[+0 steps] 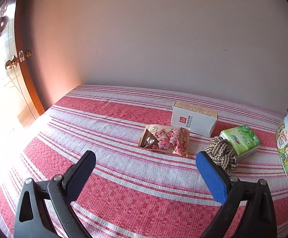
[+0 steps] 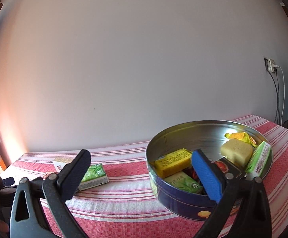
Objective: Organize objects
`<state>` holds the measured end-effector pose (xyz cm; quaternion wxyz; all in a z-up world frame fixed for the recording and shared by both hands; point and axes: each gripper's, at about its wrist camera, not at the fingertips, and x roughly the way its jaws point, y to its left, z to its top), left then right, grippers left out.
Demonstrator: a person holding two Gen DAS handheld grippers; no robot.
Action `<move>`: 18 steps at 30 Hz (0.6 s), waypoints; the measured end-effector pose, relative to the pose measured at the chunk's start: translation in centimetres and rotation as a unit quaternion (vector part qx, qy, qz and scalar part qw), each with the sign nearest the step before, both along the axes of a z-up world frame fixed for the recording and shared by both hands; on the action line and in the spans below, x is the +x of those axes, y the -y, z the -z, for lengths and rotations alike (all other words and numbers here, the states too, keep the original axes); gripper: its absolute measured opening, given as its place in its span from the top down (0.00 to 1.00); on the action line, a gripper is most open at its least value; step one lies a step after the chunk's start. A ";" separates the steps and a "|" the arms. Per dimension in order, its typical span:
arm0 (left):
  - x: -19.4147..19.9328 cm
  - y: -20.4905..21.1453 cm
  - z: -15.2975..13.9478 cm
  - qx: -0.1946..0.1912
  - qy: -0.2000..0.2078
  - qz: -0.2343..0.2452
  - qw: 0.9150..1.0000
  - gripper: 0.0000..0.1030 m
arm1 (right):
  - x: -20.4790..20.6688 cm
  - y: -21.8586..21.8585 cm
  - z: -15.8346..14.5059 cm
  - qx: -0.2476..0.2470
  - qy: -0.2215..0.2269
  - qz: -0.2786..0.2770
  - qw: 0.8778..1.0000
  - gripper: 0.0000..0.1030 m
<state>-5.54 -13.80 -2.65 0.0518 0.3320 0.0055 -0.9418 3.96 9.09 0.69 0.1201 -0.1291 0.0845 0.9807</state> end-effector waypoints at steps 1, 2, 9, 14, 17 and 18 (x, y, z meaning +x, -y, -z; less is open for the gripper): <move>-0.4 0.5 0.2 0.000 0.007 -0.002 1.000 0.01 | -0.7 0.5 0.2 0.002 0.012 -0.010 1.000 0.00; -0.6 0.9 0.3 0.000 0.013 -0.003 1.000 0.01 | -1.3 1.0 0.3 0.007 0.024 -0.018 1.000 0.00; -2.3 2.8 0.9 -0.007 0.038 -0.003 0.999 0.01 | -4.2 4.9 0.9 0.039 0.073 -0.078 0.993 0.00; -3.3 4.3 1.4 -0.010 0.056 -0.012 0.998 0.01 | -7.0 7.3 1.9 0.033 0.126 -0.128 0.983 0.20; -3.5 5.1 1.4 -0.010 0.056 -0.023 0.998 0.01 | -9.2 8.9 2.9 0.022 0.172 -0.168 0.971 0.39; -3.5 5.3 1.3 -0.014 0.055 -0.027 0.998 0.01 | -9.8 9.3 3.4 0.013 0.187 -0.183 0.965 0.41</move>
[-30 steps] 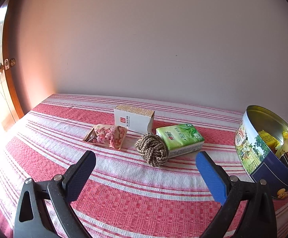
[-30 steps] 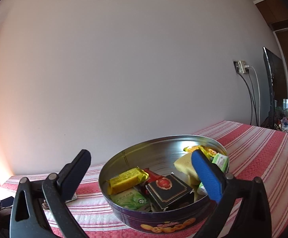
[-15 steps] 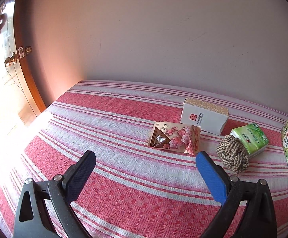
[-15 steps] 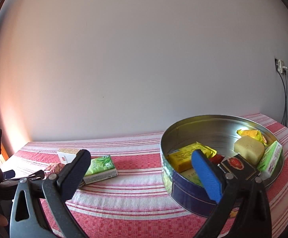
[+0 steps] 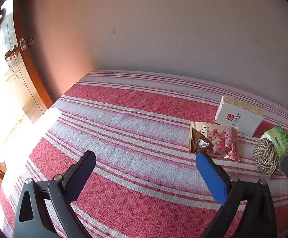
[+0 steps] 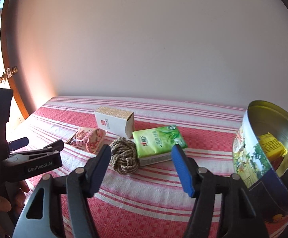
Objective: Organize objects
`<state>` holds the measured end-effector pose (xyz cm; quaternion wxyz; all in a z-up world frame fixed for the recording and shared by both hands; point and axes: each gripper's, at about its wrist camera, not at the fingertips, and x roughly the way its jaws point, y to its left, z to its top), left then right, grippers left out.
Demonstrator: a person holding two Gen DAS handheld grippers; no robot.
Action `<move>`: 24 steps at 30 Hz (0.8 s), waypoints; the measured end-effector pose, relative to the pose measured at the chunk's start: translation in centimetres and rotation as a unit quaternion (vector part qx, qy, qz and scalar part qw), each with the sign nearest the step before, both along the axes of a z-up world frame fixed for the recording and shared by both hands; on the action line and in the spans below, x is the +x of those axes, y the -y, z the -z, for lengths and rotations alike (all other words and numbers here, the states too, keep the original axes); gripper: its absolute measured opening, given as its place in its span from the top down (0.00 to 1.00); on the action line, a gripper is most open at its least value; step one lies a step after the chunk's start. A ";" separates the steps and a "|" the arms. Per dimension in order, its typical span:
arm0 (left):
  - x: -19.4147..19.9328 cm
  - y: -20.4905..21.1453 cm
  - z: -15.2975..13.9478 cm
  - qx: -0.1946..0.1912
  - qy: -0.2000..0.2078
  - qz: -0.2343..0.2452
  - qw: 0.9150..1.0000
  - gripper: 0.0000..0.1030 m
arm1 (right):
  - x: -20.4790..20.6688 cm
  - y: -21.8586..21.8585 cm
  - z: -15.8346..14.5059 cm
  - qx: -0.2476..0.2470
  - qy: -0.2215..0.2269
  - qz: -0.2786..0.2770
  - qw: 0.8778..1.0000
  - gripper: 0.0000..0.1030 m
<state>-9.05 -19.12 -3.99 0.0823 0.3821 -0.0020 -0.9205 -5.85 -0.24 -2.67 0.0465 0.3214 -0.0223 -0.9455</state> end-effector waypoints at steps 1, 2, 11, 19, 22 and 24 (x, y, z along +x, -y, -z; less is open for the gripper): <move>0.0 0.2 0.0 -0.005 -0.001 -0.003 1.000 0.01 | -0.6 0.4 0.4 -0.011 0.016 -0.015 1.000 0.43; 0.0 0.3 0.0 -0.009 -0.001 -0.005 1.000 0.01 | -1.2 0.6 0.8 -0.022 0.031 -0.026 0.999 0.44; -0.7 0.7 0.6 0.000 0.017 -0.005 1.000 0.01 | -5.4 0.8 3.3 -0.097 0.107 -0.034 0.989 0.41; -0.4 0.0 0.4 0.016 0.017 0.027 0.999 0.01 | -4.9 0.4 3.0 -0.103 0.106 -0.048 0.988 0.58; -0.4 -0.1 0.4 0.033 0.018 0.031 0.999 0.01 | -3.6 0.5 2.0 -0.105 0.072 -0.062 0.990 0.59; -0.4 -0.3 0.3 0.057 0.013 0.041 0.997 0.01 | -2.3 0.6 0.9 -0.091 0.037 -0.062 0.993 0.59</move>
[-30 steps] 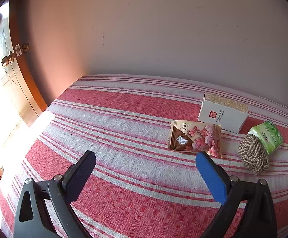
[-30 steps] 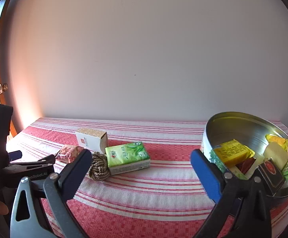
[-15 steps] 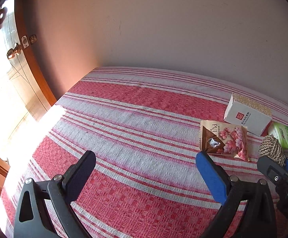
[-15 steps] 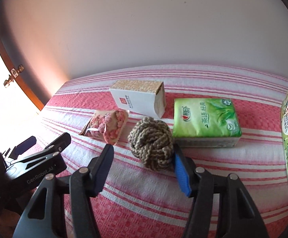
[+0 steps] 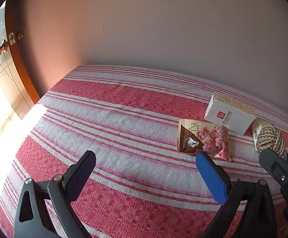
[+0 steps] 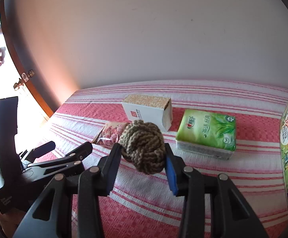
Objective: Organize objects
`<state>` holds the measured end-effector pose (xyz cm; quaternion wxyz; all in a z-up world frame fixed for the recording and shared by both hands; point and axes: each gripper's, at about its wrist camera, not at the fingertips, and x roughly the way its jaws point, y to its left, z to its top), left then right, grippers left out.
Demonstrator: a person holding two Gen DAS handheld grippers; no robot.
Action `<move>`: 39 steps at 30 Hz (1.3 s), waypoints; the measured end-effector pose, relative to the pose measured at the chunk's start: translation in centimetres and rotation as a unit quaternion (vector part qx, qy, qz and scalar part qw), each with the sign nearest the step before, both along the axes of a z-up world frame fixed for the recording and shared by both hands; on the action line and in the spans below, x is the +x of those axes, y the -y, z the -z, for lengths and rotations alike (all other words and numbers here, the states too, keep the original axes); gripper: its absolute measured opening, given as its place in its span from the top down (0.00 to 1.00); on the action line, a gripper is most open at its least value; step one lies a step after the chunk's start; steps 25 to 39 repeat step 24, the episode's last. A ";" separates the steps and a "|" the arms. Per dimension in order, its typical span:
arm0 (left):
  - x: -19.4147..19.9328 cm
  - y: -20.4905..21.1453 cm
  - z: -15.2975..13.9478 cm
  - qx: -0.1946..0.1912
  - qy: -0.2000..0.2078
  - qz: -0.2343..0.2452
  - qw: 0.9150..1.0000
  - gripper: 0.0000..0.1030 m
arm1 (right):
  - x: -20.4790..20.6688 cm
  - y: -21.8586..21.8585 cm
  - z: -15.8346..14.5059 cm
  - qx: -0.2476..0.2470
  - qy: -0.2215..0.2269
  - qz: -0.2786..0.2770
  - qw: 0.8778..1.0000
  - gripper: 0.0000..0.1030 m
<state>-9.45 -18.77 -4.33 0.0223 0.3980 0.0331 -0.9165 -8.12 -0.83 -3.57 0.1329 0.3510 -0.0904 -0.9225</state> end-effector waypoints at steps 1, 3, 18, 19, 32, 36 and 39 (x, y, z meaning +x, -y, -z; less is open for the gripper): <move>0.0 -0.3 -0.1 0.013 -0.003 0.008 1.000 0.01 | 0.8 0.0 -0.5 0.007 -0.017 0.005 1.000 0.59; -0.2 -1.3 -0.1 0.028 0.003 0.030 0.999 0.01 | 2.4 -0.4 -1.3 0.028 -0.048 0.021 0.998 0.59; -4.4 -5.1 1.7 -0.014 0.055 0.027 0.998 0.01 | 7.5 -4.0 -2.6 0.087 -0.112 0.062 0.988 0.58; -4.5 -5.0 1.8 -0.015 0.054 0.026 0.998 0.02 | 7.5 -4.0 -2.6 0.086 -0.112 0.062 0.988 0.58; -4.1 -4.4 1.5 -0.008 0.036 0.017 0.999 0.28 | 7.5 -3.9 -2.6 0.087 -0.111 0.063 0.988 0.58; -4.1 -4.4 1.5 -0.008 0.036 0.017 0.999 0.28 | 7.5 -3.9 -2.6 0.087 -0.111 0.063 0.988 0.58; -4.1 -4.4 1.5 -0.008 0.036 0.017 0.999 0.28 | 7.5 -3.9 -2.6 0.087 -0.111 0.063 0.988 0.58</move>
